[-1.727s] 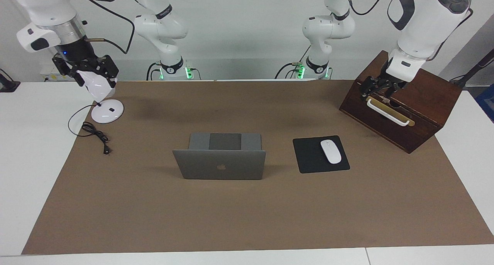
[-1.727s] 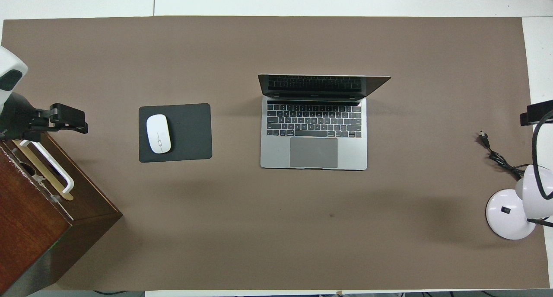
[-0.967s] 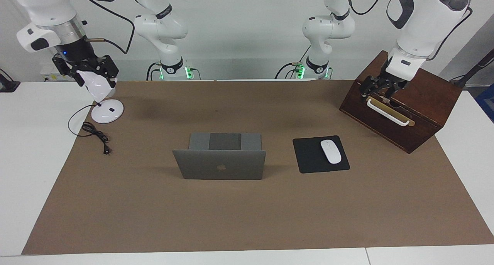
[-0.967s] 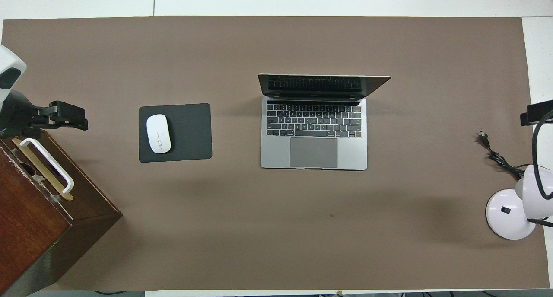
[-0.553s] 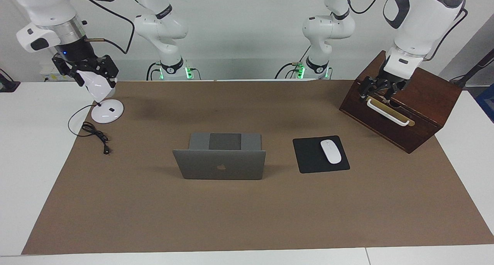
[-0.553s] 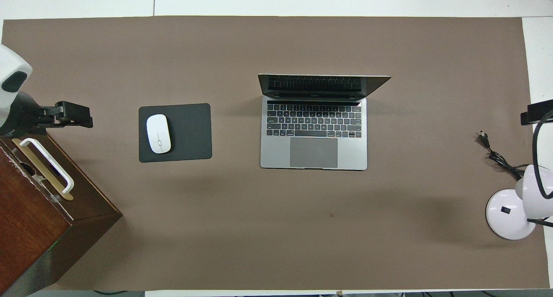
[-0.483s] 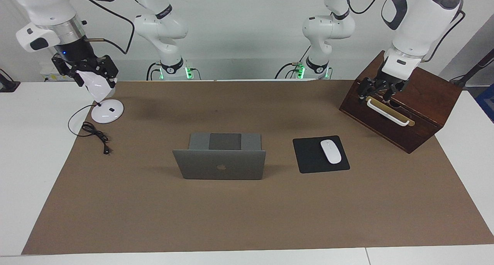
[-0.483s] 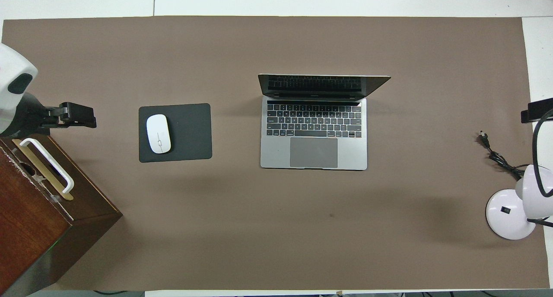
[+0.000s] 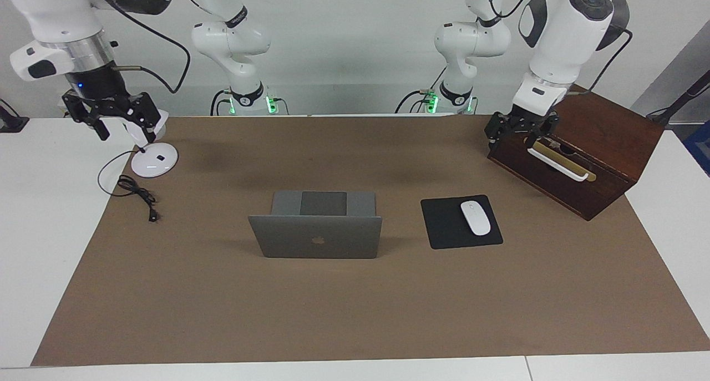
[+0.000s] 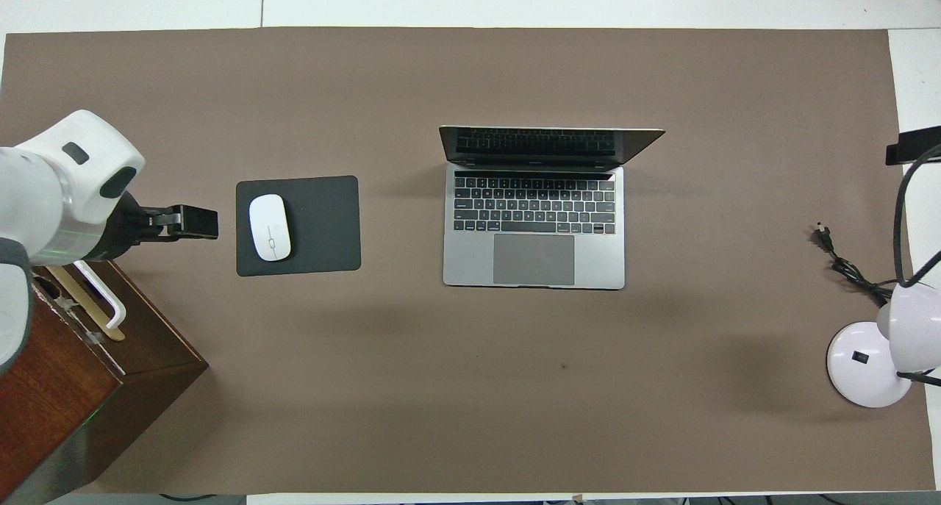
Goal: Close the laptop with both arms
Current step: 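Move the left gripper toward the laptop front while the right gripper reaches the lid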
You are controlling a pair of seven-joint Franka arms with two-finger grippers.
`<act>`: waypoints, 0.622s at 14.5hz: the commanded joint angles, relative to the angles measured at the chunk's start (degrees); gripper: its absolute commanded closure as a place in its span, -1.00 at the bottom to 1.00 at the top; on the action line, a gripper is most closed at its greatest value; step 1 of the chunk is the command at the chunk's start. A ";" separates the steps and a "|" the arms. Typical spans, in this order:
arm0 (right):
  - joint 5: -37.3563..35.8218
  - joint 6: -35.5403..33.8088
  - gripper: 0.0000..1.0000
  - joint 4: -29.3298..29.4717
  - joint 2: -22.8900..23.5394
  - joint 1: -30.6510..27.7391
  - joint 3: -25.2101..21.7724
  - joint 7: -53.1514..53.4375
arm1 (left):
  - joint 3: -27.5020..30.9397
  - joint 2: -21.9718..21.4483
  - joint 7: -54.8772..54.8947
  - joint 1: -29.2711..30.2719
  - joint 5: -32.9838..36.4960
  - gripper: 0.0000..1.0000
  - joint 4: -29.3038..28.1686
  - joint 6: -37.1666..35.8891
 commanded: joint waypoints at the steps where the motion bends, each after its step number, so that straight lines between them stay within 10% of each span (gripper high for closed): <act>1: 1.89 5.03 -1.00 1.74 4.64 5.78 -6.14 -0.80 | 0.44 -2.75 -6.08 -2.26 0.36 -1.00 -3.90 2.92; 9: 7.08 11.03 -1.00 19.50 22.66 10.46 -10.56 -0.54 | 0.44 -5.38 -7.68 -11.84 0.27 -0.99 -10.57 10.20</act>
